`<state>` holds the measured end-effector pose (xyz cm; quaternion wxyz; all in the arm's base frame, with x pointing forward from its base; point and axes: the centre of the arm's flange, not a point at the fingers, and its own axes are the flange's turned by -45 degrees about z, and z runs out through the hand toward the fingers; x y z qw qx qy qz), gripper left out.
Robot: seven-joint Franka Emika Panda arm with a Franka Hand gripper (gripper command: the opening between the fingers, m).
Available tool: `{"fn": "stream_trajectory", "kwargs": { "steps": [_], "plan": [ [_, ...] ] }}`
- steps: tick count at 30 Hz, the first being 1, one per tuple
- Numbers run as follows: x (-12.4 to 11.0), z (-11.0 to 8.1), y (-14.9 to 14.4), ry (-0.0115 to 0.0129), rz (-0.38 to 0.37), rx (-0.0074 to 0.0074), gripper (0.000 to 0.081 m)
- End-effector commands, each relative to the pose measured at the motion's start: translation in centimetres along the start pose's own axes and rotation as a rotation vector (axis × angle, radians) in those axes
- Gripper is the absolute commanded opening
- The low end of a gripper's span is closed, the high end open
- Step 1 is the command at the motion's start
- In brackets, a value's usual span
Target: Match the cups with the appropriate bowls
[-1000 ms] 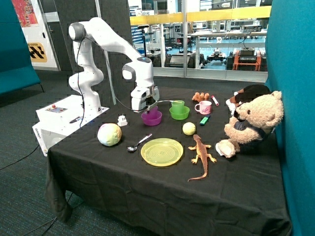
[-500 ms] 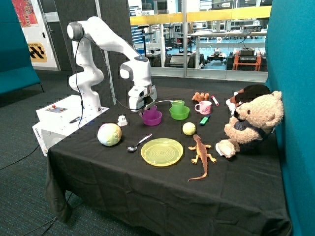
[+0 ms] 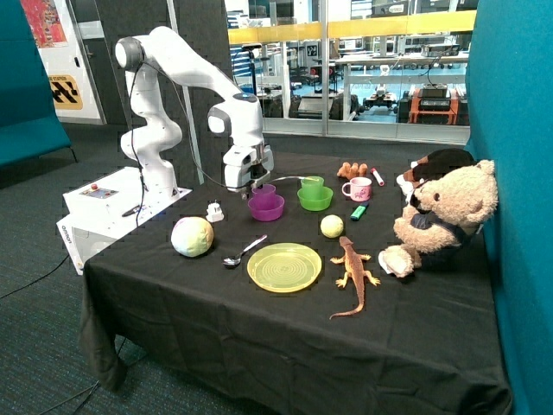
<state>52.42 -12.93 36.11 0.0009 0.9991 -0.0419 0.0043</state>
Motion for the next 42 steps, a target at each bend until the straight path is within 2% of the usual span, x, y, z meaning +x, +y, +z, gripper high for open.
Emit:
{"fn": "stream_trajectory", "kwargs": {
  "steps": [1,8,25,42],
  "plan": [
    [0.3,-3.2,0.2,-0.0087,-0.017,0.0014,0.0653],
    [-1.0,-4.7,0.5,-0.0087,-0.035,0.0015,0.064],
    [-6.4,-7.6,1.1,-0.0087,-0.095,0.0018,0.0611],
    [-6.8,-8.5,1.7,-0.0086,-0.13,0.0019,0.0605]
  ]
}}
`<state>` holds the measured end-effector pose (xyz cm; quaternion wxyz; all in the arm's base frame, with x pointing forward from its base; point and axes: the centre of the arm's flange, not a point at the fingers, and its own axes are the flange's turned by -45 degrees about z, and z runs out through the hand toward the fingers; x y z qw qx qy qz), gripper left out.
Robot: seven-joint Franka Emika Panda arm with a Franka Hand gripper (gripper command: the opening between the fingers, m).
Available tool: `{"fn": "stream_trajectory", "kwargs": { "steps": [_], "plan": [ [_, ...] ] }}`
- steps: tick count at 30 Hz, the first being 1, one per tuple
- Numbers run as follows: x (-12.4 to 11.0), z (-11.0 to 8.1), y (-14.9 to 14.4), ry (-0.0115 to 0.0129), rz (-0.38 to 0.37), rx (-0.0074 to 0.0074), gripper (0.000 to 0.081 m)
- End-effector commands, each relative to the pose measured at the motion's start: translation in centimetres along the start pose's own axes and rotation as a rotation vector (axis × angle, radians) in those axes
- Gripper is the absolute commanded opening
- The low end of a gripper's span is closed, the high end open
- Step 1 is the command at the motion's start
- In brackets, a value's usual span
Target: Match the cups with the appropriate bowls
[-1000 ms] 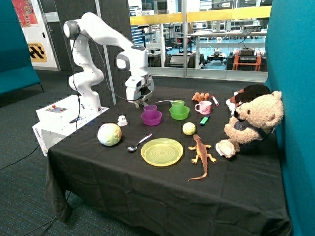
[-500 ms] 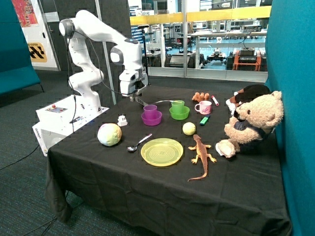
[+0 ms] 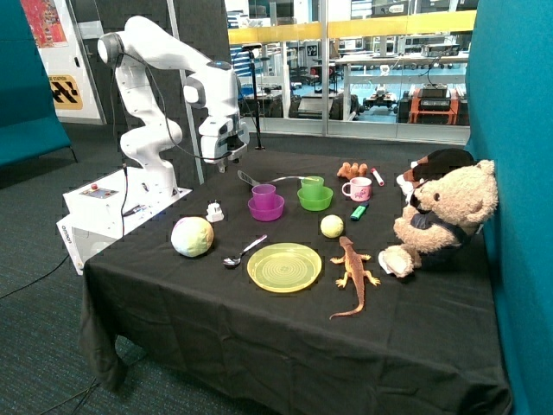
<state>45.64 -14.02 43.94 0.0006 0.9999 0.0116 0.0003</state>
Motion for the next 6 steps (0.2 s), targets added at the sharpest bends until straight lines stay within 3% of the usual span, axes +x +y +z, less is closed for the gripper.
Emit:
{"fn": "stream_trajectory", "kwargs": {
  "steps": [1,6],
  "plan": [
    [-0.21,-0.62,-0.04,-0.0006,-0.025,0.0012,0.0604],
    [-0.13,-0.66,-0.32,-0.0006,-0.037,0.0012,0.0603]
  ]
}}
